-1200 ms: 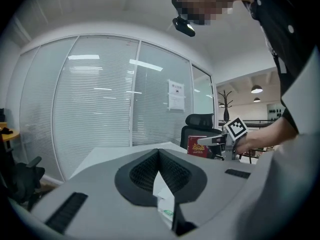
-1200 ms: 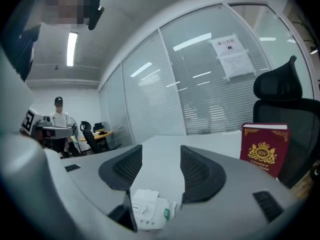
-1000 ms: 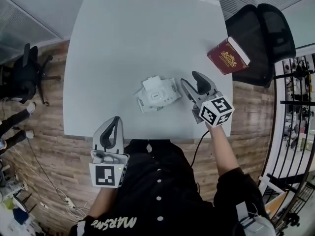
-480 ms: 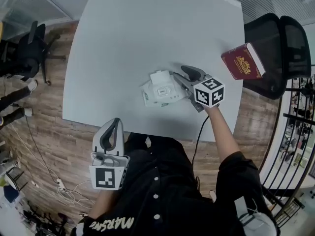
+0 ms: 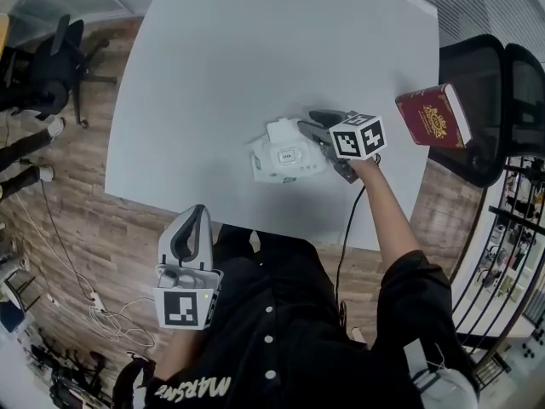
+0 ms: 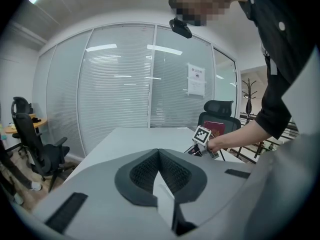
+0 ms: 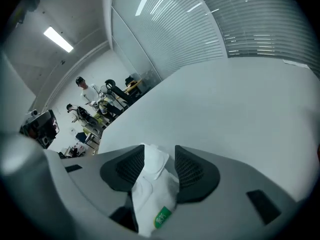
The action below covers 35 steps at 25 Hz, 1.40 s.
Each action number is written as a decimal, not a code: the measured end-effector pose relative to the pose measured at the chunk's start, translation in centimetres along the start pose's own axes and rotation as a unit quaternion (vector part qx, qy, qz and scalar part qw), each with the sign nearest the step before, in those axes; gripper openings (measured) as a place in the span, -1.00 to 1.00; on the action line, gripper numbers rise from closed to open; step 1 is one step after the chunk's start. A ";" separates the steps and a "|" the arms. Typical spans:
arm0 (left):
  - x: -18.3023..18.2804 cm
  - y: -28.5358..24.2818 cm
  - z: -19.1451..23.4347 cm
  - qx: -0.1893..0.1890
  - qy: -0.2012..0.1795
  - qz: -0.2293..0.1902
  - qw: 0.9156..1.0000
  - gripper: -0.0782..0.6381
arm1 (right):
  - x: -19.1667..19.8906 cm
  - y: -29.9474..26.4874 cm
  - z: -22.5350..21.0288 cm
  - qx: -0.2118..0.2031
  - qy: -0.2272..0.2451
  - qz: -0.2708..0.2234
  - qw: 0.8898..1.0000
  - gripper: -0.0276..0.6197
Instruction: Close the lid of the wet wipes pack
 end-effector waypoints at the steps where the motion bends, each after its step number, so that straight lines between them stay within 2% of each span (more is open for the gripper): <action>1: 0.2 0.0 0.0 -0.001 0.005 0.007 1.000 -0.76 | 0.0 -0.4 -0.2 0.003 0.004 0.009 1.000 -0.27; 5: 0.9 -0.1 0.2 -0.007 0.006 0.017 1.000 -0.76 | 0.0 -2.0 -0.7 0.010 0.019 0.051 0.998 -0.27; 9: 1.4 0.0 0.0 -0.014 0.012 0.029 0.999 -0.76 | 0.3 -3.3 -1.1 0.011 0.024 0.100 0.995 -0.47; 13: 1.5 -0.1 -0.3 -0.018 0.014 0.035 0.999 -0.76 | 0.5 -3.7 -1.5 0.009 0.030 0.126 0.992 -0.56; 19: 1.4 0.0 0.2 -0.020 0.014 0.031 0.999 -0.76 | -0.3 -3.0 -1.1 -0.003 0.020 0.117 0.993 -0.71; 23: 1.0 0.0 0.2 -0.017 0.019 0.030 0.999 -0.76 | -0.7 -2.2 -0.5 -0.015 0.026 0.106 0.994 -0.72; 26: 0.5 -0.2 0.2 -0.014 0.007 0.018 1.000 -0.76 | -0.9 -1.3 0.1 -0.031 0.036 0.093 0.995 -0.73; 35: -1.3 -0.6 0.4 -0.002 -0.009 -0.012 1.000 -0.76 | 0.6 1.7 2.6 -0.056 0.117 0.088 0.988 -0.76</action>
Point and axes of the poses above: the fingertips, and each gripper's own axes: y backward along the fingers, z to its left, x out of its underside, the point moved 6 cm from there along y, backward along the fingers, and after that the axes turned 15 degrees about -y, right-handed, at the moved point
